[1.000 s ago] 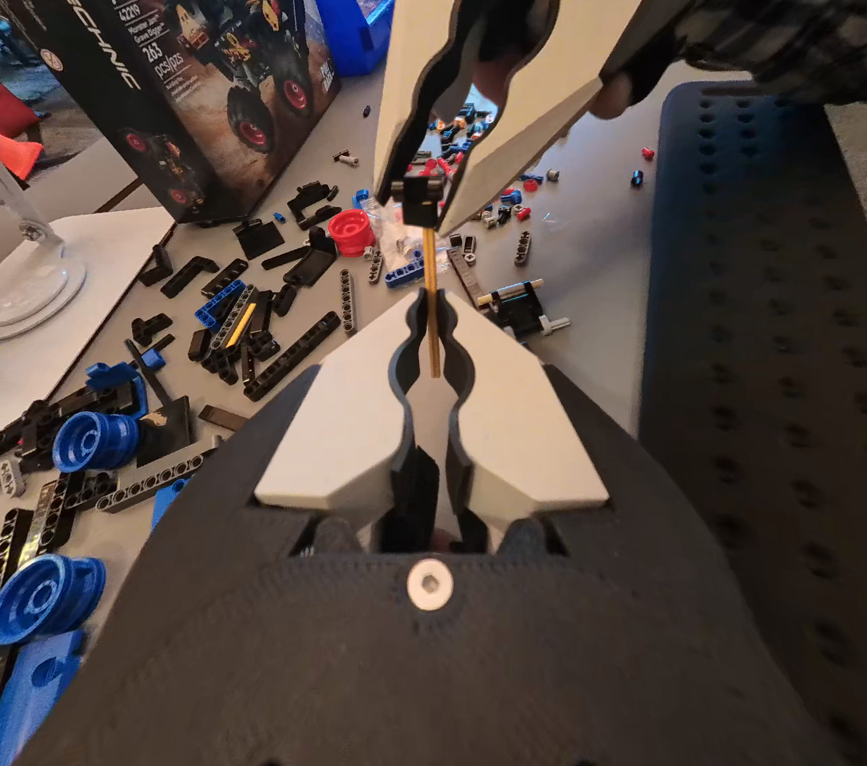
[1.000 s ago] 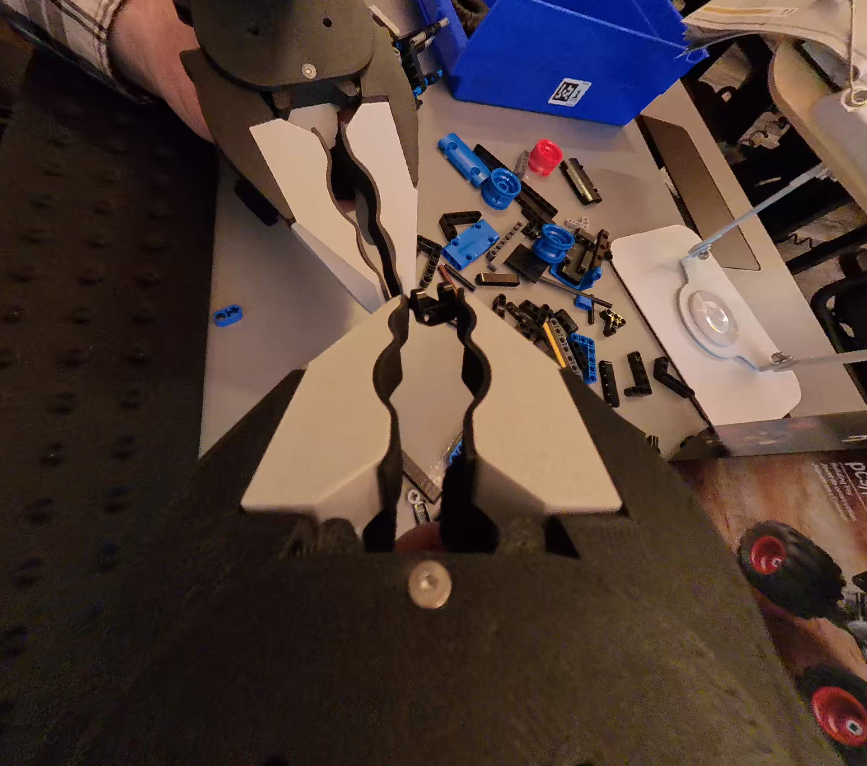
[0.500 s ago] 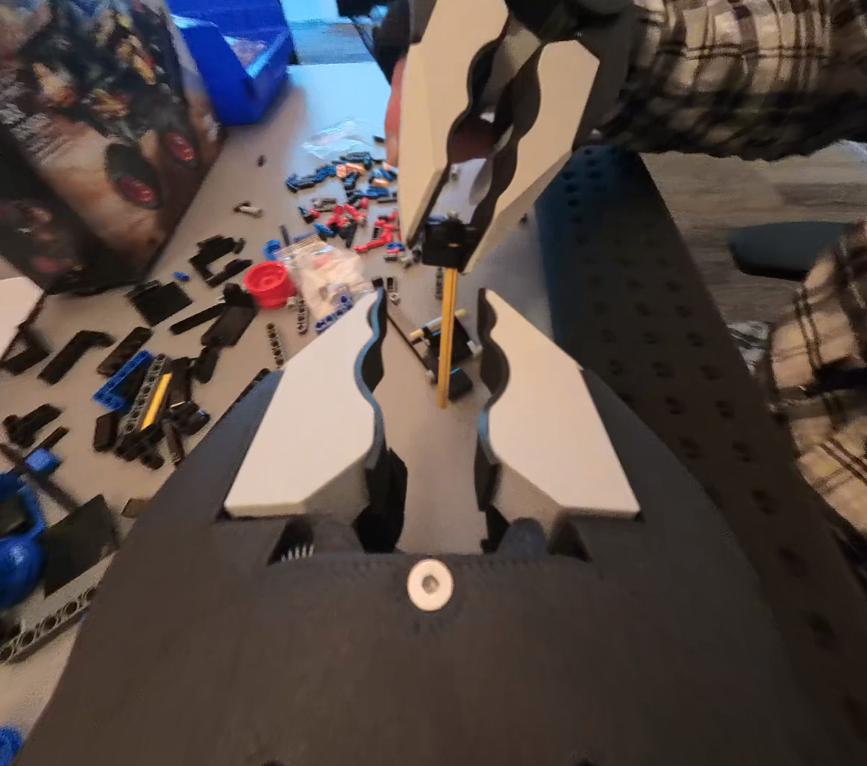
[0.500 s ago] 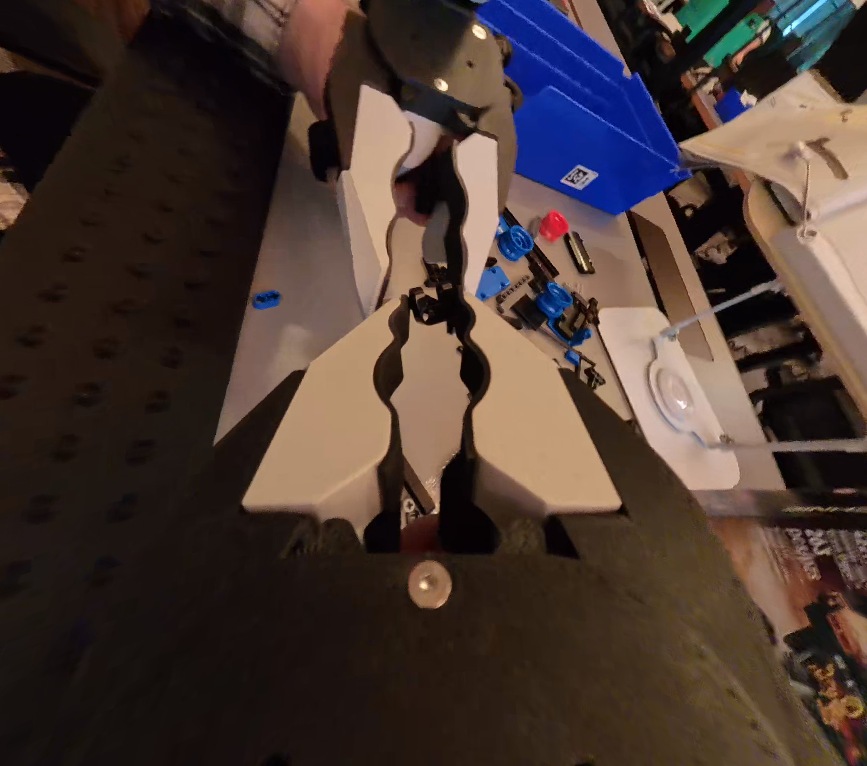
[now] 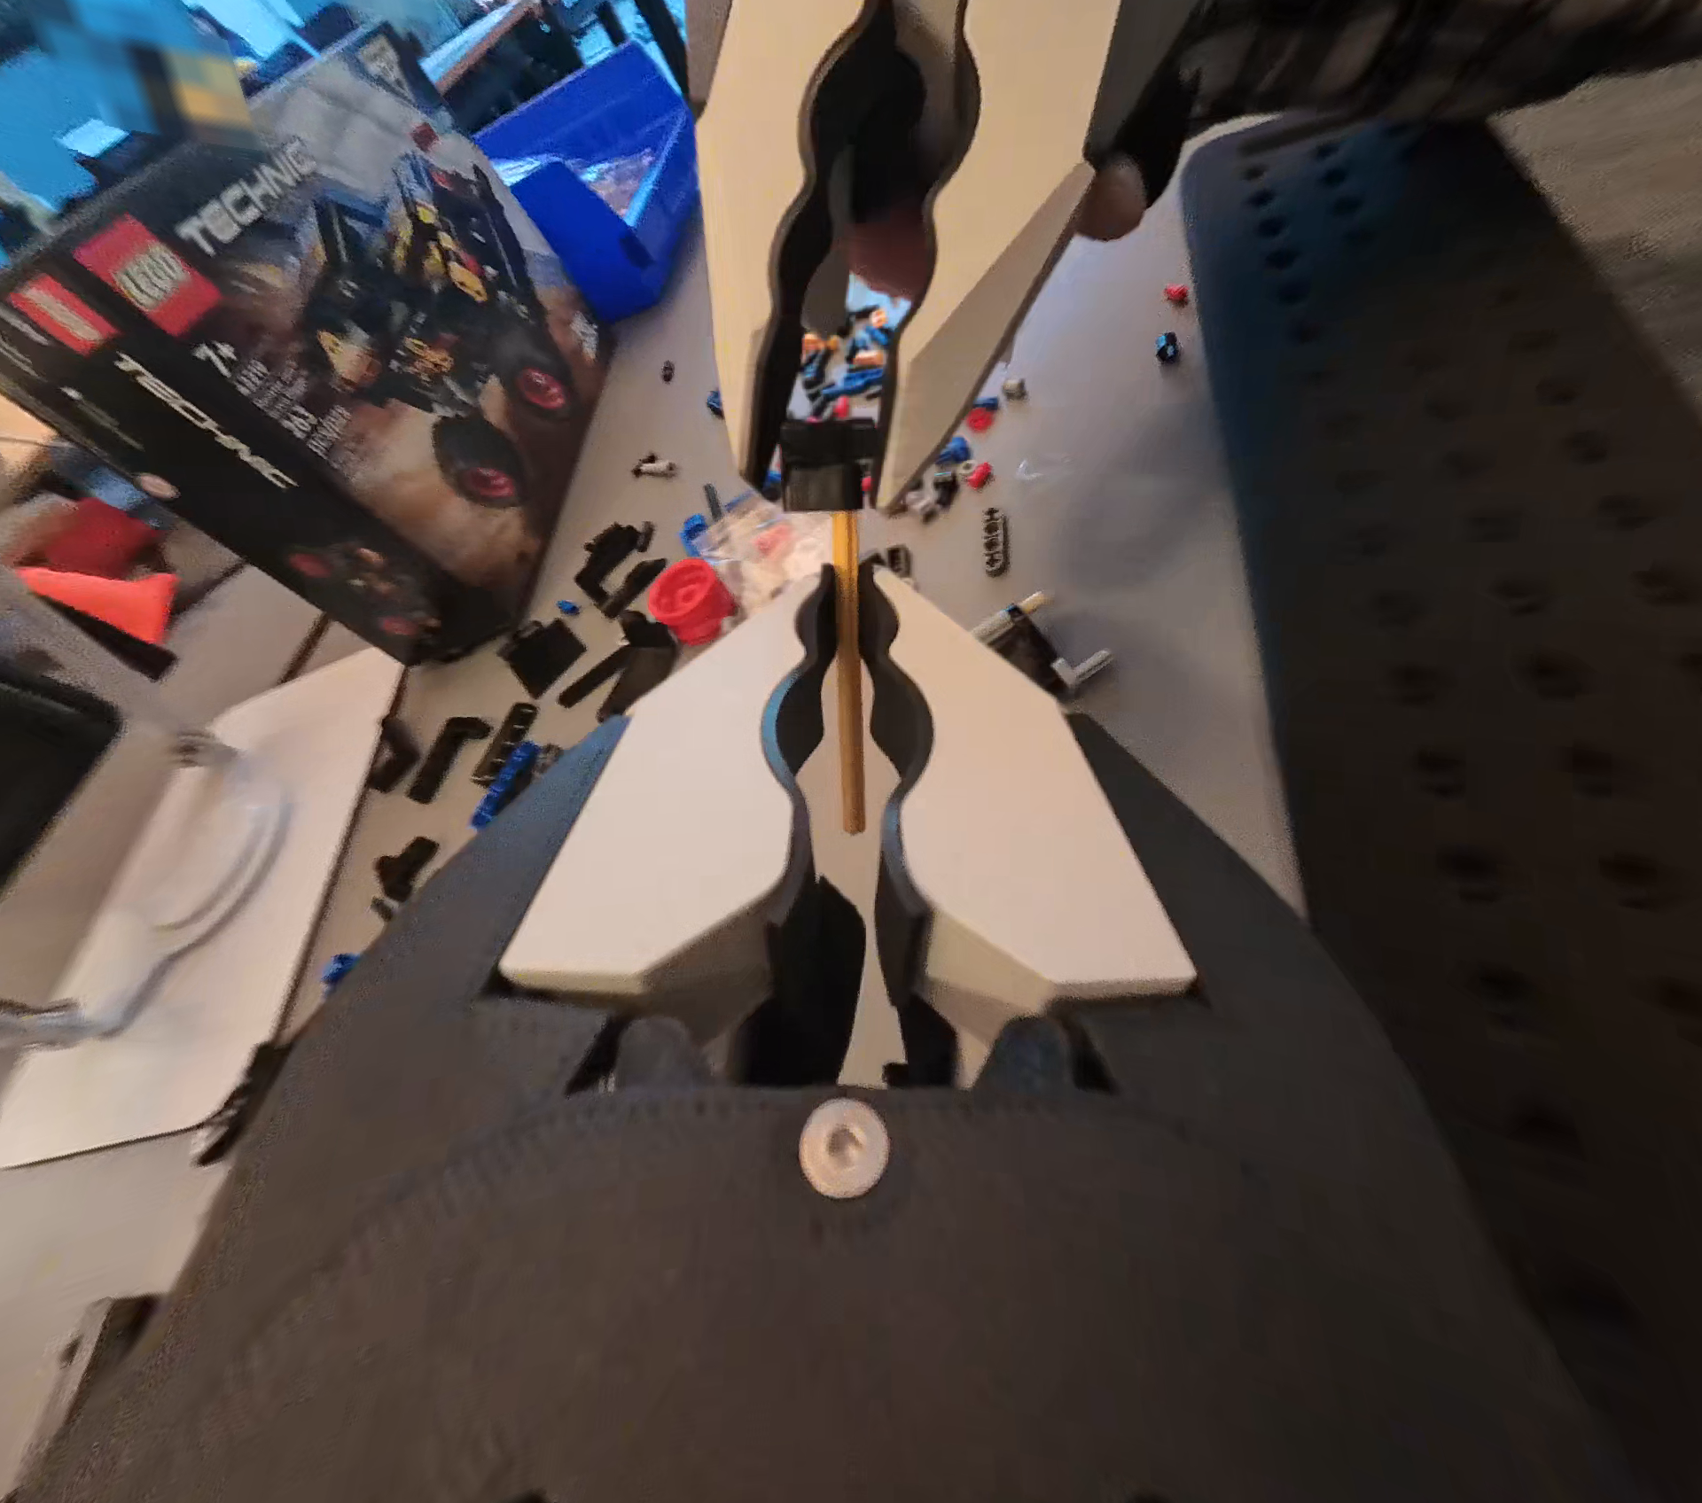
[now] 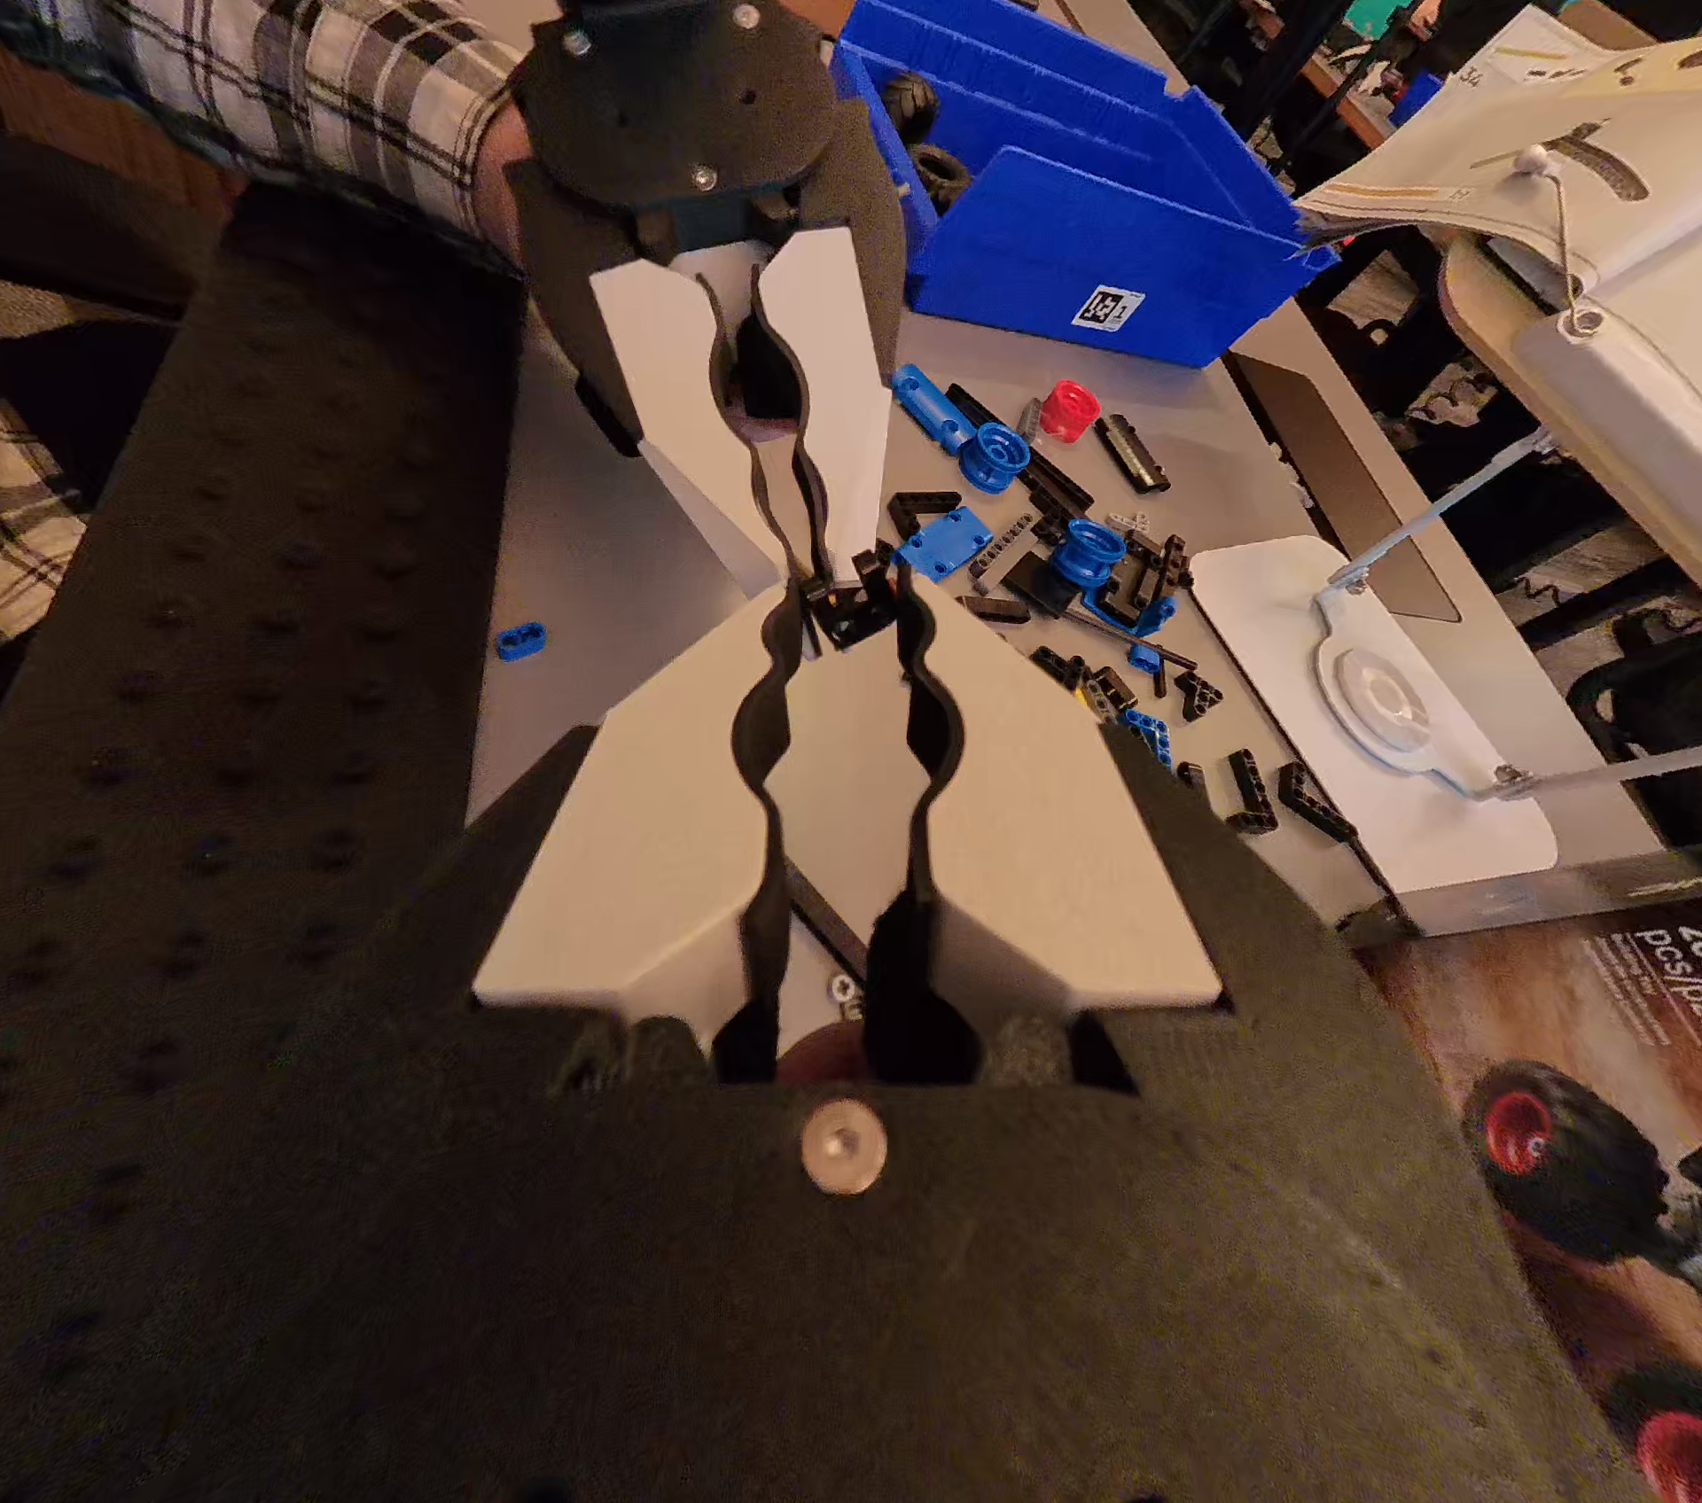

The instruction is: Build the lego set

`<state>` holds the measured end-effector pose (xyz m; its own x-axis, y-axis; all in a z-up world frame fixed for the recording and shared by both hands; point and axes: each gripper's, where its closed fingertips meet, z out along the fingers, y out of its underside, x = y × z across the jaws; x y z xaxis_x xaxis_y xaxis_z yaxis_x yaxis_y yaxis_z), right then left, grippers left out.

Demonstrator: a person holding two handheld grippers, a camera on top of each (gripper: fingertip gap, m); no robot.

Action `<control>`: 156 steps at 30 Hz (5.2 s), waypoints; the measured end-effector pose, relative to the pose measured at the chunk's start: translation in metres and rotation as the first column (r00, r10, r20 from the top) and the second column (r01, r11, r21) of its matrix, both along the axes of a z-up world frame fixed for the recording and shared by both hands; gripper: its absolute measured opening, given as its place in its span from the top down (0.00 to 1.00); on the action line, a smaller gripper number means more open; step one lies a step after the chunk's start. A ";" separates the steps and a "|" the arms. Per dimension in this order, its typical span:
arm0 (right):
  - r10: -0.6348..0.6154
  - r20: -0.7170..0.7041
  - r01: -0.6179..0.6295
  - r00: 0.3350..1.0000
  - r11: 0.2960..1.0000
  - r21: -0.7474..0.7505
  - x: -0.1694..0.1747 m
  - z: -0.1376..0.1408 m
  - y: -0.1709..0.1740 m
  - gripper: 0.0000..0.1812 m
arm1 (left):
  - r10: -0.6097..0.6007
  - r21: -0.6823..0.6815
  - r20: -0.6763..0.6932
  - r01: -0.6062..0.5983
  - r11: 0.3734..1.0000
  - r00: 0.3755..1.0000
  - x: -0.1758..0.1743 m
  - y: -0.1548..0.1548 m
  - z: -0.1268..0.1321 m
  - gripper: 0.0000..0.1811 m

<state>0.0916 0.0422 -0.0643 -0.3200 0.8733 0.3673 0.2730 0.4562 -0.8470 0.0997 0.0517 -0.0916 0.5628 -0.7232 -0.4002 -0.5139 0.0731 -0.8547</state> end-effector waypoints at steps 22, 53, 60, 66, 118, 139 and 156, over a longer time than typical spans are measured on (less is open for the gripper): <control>-0.060 -0.028 0.060 0.998 0.998 -0.017 0.000 -0.006 0.000 0.91 | 0.125 0.118 -0.124 -0.110 0.987 0.984 -0.003 0.004 -0.006 1.00; 0.022 0.198 -0.029 0.980 0.999 0.029 -0.015 -0.040 -0.004 0.91 | 0.029 -0.271 0.119 0.005 0.963 0.992 0.004 0.001 -0.041 0.99; 0.036 0.372 -0.033 0.928 0.999 -0.014 -0.020 -0.050 0.008 0.91 | 0.060 -0.472 0.182 0.034 0.881 0.981 0.008 0.009 -0.053 0.99; 0.040 0.374 -0.029 0.927 0.999 -0.035 -0.023 -0.052 0.007 0.91 | 0.062 -0.483 0.176 0.031 0.875 0.982 0.006 0.008 -0.055 0.99; -0.009 0.218 -0.003 0.976 0.998 0.056 -0.012 -0.049 -0.008 0.90 | 0.056 -0.431 0.351 0.108 0.896 0.935 -0.005 -0.005 -0.012 0.90; -0.005 0.230 0.014 0.973 0.999 -0.039 -0.008 -0.065 -0.001 0.90 | 0.091 -0.462 0.321 0.072 0.884 0.943 -0.022 -0.003 -0.022 0.87; -0.073 0.121 0.106 0.990 0.952 -0.288 0.020 -0.014 0.011 0.82 | -0.064 -0.397 0.268 0.171 0.902 0.961 0.017 -0.017 -0.018 0.98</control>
<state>0.1114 0.0530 -0.0786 -0.2589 0.9641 0.0592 0.3979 0.1623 -0.9030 0.1164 0.0345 -0.1098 0.5041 -0.8593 0.0866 -0.2967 -0.2665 -0.9170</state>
